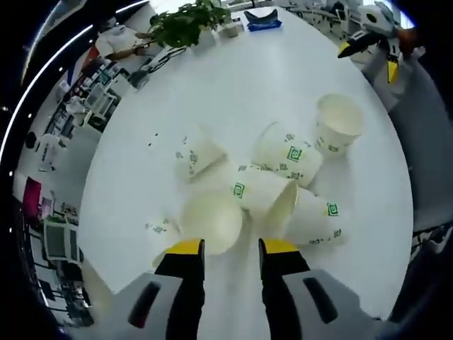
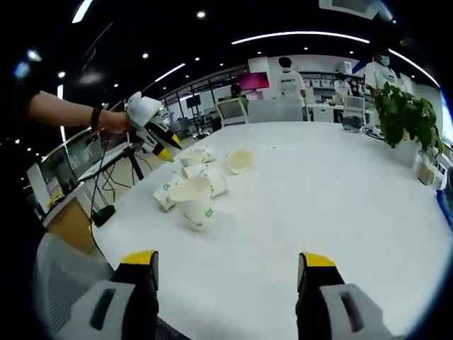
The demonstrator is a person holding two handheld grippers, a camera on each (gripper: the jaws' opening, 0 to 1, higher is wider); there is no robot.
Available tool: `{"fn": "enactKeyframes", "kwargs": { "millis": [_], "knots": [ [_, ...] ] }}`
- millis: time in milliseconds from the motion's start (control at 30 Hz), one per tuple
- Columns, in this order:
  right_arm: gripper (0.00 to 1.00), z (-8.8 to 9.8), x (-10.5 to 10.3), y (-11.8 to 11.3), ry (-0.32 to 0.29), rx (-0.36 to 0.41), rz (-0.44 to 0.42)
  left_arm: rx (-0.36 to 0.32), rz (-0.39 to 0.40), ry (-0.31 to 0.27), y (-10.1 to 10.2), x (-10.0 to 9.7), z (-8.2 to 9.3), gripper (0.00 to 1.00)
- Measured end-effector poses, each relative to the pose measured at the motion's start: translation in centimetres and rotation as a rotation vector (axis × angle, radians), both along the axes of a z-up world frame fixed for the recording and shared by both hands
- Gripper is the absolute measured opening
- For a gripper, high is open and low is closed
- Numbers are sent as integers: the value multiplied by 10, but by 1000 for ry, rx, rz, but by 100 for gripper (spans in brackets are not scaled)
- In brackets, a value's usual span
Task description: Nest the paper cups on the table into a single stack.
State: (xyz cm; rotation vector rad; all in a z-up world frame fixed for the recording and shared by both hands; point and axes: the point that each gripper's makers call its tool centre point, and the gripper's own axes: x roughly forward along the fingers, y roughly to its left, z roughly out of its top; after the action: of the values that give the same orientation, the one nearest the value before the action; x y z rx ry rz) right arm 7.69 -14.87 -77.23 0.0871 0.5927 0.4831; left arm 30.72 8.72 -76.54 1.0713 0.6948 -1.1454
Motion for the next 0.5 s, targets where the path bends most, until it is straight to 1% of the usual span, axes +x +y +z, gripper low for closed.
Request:
{"fn": "enactKeyframes", "kwargs": {
  "millis": [100,233,300,433,500],
  "knots": [
    [81,-2,0,0,7,-1,-2,8,-16,23,-5,-2,-6,27],
    [81,-3,-1,1,12,-3,2,32,-40,41,-4,7,-22,23],
    [81,-4,-1,3,16,-7,10,54,-49,42,-4,5,-26,21],
    [81,-6,-2,3,23,-12,14,61,-59,55,-6,4,-34,19],
    [80,-7,-2,3,27,-11,14,62,-54,74,-6,2,-39,18]
  ]
}}
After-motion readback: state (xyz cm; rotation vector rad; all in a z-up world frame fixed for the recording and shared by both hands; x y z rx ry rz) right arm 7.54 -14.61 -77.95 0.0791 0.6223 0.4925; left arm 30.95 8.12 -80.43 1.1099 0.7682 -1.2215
